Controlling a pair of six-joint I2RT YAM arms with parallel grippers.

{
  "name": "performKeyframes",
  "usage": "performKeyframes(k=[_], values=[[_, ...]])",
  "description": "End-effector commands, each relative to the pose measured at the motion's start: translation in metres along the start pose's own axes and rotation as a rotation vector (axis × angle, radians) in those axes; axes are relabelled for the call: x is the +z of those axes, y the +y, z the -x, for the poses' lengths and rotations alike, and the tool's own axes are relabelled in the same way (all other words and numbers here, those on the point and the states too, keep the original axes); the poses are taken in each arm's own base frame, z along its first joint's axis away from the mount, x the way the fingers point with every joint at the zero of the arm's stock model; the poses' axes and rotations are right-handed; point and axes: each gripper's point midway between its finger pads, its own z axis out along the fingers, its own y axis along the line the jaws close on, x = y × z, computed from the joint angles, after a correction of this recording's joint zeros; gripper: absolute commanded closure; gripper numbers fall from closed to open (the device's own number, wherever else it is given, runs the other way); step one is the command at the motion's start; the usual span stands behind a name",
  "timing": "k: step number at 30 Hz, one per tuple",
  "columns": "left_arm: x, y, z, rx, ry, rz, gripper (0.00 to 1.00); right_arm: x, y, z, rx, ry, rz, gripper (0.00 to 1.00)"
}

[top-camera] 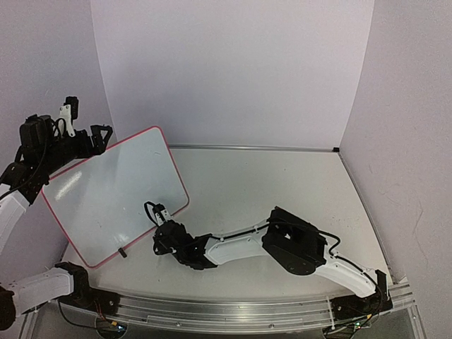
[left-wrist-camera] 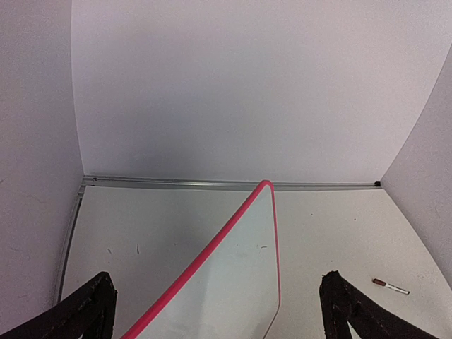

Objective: Write a sentence on the whiteboard
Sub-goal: Move the whiteboard to the center of the board.

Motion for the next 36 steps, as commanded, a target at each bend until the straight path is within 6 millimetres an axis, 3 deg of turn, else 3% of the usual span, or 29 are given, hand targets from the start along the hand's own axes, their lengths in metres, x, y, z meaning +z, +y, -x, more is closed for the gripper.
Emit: performKeyframes(k=[1, 17, 30, 36], values=[[-0.013, -0.014, 0.022, 0.017, -0.089, -0.070, 0.01, -0.015, -0.043, -0.017, -0.005, 0.057, -0.194, 1.00], [-0.018, -0.020, 0.025, 0.029, -0.107, -0.100, 0.00, -0.050, -0.138, -0.026, 0.086, 0.117, -0.409, 1.00], [-0.012, -0.019, 0.020, 0.025, -0.089, -0.100, 0.01, -0.096, -0.222, -0.029, 0.095, 0.129, -0.595, 1.00], [-0.011, -0.019, 0.019, 0.026, -0.085, -0.099, 0.00, -0.118, -0.249, -0.033, 0.107, 0.134, -0.657, 1.00]])
